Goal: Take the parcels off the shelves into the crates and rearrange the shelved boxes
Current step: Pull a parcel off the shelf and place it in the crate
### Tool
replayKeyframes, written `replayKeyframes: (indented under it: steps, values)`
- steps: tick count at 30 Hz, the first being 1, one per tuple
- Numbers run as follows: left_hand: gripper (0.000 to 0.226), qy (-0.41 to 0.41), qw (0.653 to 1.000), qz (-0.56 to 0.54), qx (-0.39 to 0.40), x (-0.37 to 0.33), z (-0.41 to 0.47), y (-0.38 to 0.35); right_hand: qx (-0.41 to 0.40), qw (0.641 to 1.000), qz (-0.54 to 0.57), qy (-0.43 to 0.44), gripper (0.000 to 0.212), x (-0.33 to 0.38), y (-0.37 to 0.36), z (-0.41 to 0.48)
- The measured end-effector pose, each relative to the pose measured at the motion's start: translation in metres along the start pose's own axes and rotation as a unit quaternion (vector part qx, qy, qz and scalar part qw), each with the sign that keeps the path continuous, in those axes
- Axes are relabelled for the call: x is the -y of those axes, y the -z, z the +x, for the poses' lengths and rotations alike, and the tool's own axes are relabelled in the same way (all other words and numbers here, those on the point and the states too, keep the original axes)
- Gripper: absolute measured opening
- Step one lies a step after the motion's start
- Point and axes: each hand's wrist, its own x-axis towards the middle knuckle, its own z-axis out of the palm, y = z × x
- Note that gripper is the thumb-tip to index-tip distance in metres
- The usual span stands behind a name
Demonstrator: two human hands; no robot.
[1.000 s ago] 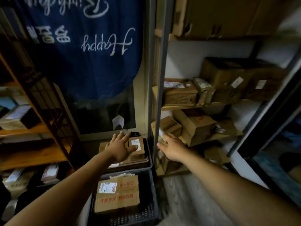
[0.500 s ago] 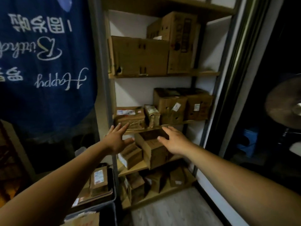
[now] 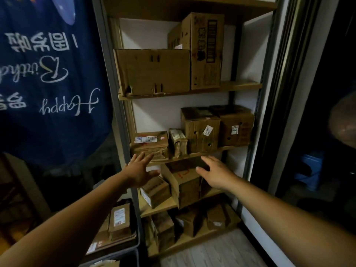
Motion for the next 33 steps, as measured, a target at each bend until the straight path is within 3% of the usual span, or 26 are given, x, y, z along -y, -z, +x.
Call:
replayKeyframes:
  steps: [16,33]
  values:
    - [0.081,-0.048,0.999,0.015,-0.002,0.082,0.153,0.013,0.003,1.0,-0.009,-0.026,0.062,0.047,-0.05,0.169]
    - [0.085,0.059,0.997,0.054,-0.003,0.068,0.239,-0.013,0.099,0.992,-0.036,0.066,0.064,0.014,-0.042,0.282]
